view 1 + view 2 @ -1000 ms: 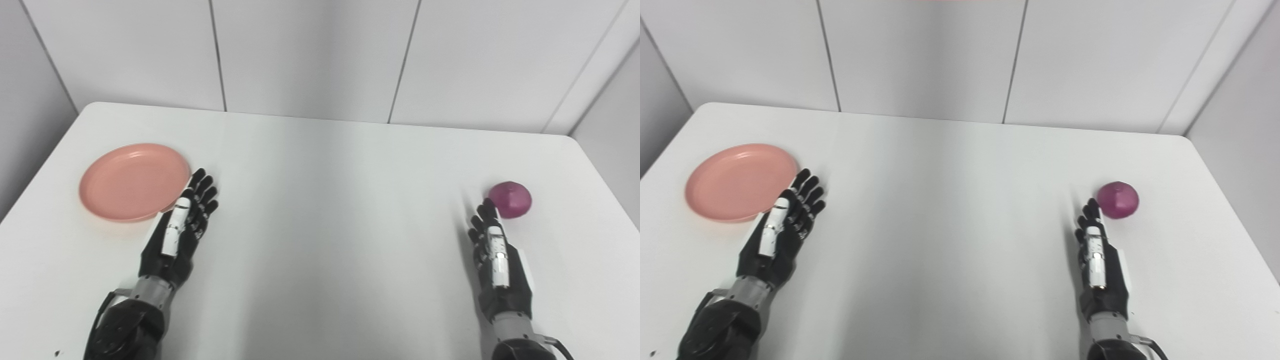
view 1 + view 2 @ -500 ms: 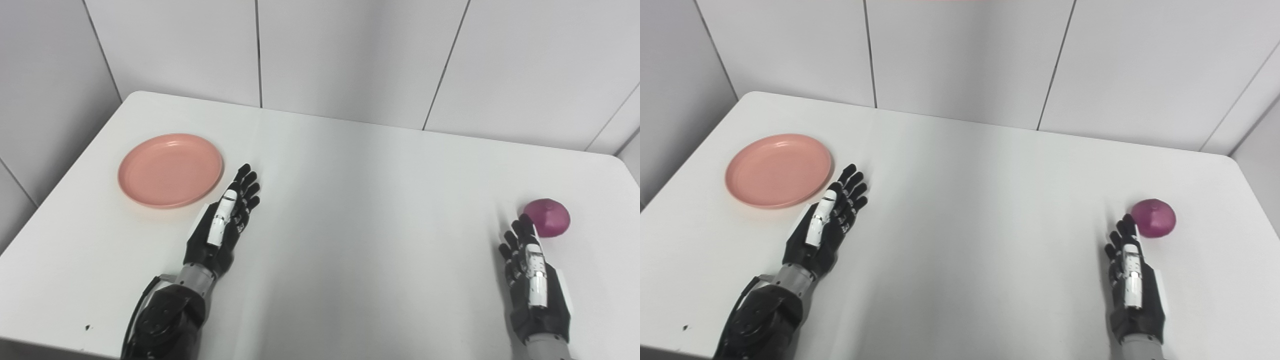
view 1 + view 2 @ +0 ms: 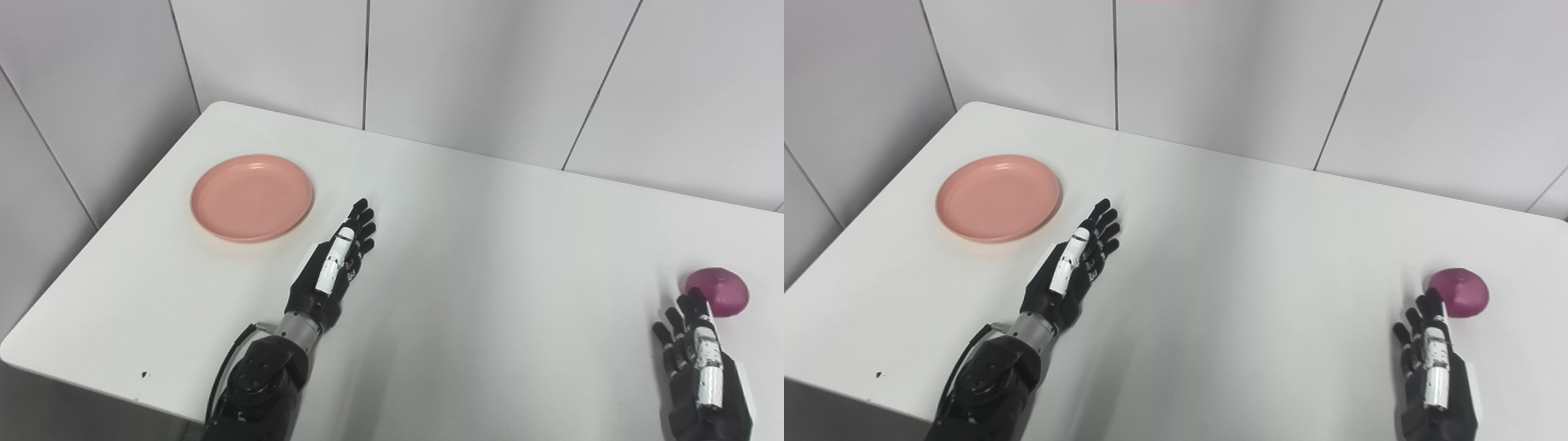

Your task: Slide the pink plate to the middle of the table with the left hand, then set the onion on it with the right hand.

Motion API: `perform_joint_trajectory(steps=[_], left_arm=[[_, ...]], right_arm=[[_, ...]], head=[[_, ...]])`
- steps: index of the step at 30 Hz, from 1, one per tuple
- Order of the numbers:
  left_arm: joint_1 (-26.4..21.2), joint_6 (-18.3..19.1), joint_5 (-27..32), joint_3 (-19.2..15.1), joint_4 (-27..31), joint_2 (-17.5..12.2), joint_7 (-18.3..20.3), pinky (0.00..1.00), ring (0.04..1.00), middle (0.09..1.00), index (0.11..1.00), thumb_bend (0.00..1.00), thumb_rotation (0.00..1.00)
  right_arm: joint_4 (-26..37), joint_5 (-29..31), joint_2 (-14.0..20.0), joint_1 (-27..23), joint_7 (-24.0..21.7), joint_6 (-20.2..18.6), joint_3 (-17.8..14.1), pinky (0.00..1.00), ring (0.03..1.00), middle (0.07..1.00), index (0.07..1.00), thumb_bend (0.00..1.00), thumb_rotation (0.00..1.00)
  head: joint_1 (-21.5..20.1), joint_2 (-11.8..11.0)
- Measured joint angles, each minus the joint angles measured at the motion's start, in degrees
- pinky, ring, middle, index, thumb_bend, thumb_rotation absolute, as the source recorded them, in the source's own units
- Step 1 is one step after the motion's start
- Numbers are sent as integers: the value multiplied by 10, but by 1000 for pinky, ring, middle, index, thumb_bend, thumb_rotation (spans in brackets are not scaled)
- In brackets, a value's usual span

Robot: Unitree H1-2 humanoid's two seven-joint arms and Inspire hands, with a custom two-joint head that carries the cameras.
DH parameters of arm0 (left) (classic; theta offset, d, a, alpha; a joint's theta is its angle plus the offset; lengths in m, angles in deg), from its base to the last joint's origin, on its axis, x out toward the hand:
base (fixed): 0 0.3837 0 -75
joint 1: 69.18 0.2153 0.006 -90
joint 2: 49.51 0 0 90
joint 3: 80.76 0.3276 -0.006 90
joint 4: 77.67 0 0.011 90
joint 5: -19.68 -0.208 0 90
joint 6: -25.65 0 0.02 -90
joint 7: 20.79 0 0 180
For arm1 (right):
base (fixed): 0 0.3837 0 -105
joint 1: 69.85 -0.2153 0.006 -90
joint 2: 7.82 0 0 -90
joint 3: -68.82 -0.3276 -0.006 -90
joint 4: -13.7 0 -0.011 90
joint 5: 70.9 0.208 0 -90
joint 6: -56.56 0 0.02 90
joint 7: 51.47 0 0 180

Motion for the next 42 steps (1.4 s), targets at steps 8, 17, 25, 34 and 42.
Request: perform_joint_trajectory(steps=[8, 17, 25, 34, 42], left_arm=[[0, 0, -2, 2, 0, 0, 0, 1000, 1000, 1000, 1000, 389, 1000], [0, 0, -10, 2, 0, 0, 0, 1000, 1000, 1000, 1000, 388, 1000], [1, 8, -10, 0, 10, -1, 0, 1000, 1000, 1000, 984, 397, 1000], [1, 24, -10, -11, 27, -15, 3, 1000, 1000, 1000, 987, 378, 1000], [-2, 55, -9, -27, 43, -22, 2, 1000, 1000, 1000, 984, 382, 1000]], right_arm=[[26, -2, -5, 3, 4, -31, 3, 1000, 1000, 1000, 1000, 7, 1000], [54, -6, -13, 3, 12, -59, 5, 1000, 1000, 1000, 1000, 0, 1000], [63, -9, -14, 4, 15, -62, 7, 1000, 1000, 1000, 1000, 0, 1000], [65, -12, -14, 4, 15, -62, 12, 1000, 1000, 1000, 1000, 0, 1000], [66, -12, -14, 4, 15, -62, 15, 1000, 1000, 1000, 1000, 0, 1000]], head=[[-1, -4], [1, -5], [5, -9], [6, -13], [11, -17]])
